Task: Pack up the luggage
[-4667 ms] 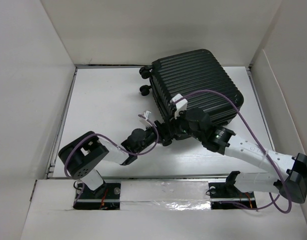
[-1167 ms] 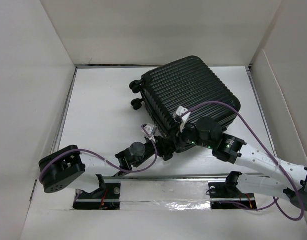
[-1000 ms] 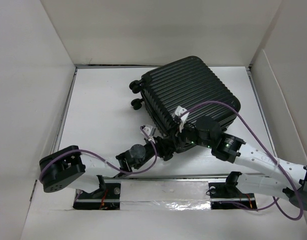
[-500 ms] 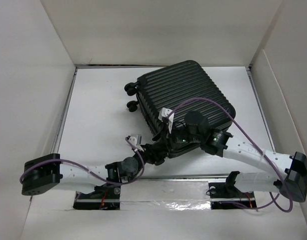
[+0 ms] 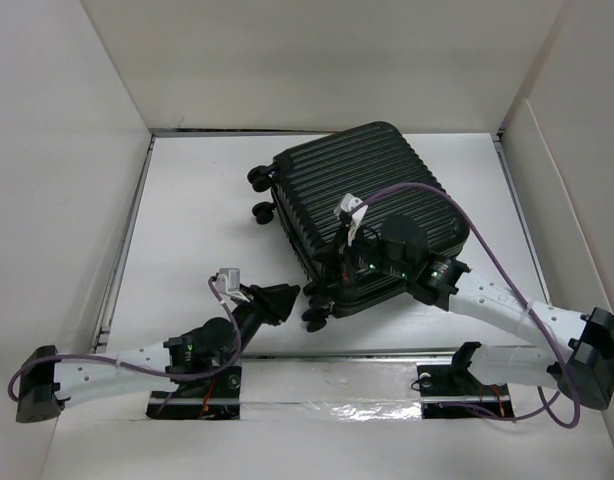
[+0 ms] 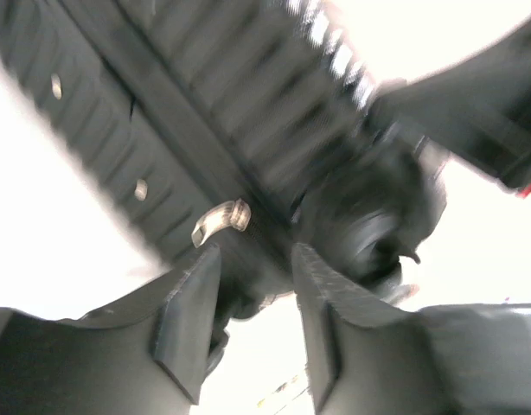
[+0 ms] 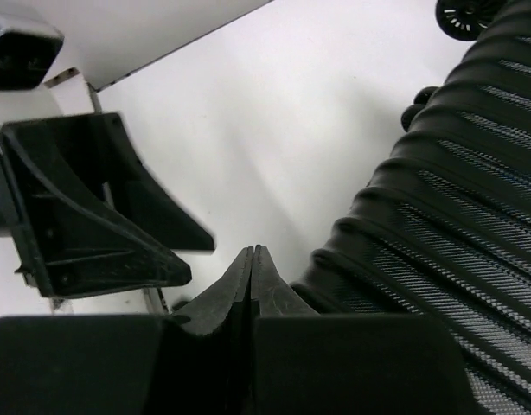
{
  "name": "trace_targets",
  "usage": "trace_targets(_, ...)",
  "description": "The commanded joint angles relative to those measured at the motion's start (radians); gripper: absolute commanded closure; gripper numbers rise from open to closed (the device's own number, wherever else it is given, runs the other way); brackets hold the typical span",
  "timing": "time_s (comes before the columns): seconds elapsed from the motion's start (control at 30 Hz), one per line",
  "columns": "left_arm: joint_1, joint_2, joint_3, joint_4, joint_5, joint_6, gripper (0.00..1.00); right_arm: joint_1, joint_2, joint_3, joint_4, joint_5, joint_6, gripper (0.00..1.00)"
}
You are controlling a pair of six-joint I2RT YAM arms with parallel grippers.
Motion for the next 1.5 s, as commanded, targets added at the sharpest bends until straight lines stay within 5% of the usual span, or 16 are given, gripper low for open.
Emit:
trace_targets(0.0,0.006,-0.025,-0.073,-0.087,0.134,-0.049,0.67,-0.021,0.028,0.016,0.057,0.025,-0.024,1.0)
trace_targets(0.27,0.006,0.309,-0.006,0.154,0.283,-0.009,0.7,-0.006,-0.062,0.036,-0.07,0.077,-0.059,0.99)
trace_targets(0.4,0.035,0.414,0.048,0.26,0.306,0.042,0.67,0.033,-0.199,-0.012,-0.181,0.131,-0.071,0.61)
trace_targets(0.53,0.161,0.428,0.094,0.335,0.438,0.069,0.67,0.042,-0.238,-0.021,-0.315,0.132,-0.117,0.47)
trace_targets(0.7,0.339,0.481,0.122,0.399,0.63,0.048,0.67,0.082,-0.216,-0.012,-0.346,0.178,-0.128,0.48)
trace_targets(0.83,0.391,0.521,0.14,0.452,0.736,0.048,0.67,0.108,-0.158,0.051,-0.411,0.181,-0.168,0.66)
trace_targets(1.03,0.425,0.555,0.142,0.51,0.843,0.037,0.67,0.146,-0.095,0.18,-0.529,0.269,-0.228,0.48)
trace_targets(1.3,0.425,0.632,0.092,0.619,0.899,0.008,0.67,0.228,-0.113,0.266,-0.739,0.243,-0.202,0.44)
trace_targets(1.47,0.436,0.655,0.074,0.685,0.935,0.0,0.67,0.309,0.029,0.304,-0.835,0.27,-0.203,0.36)
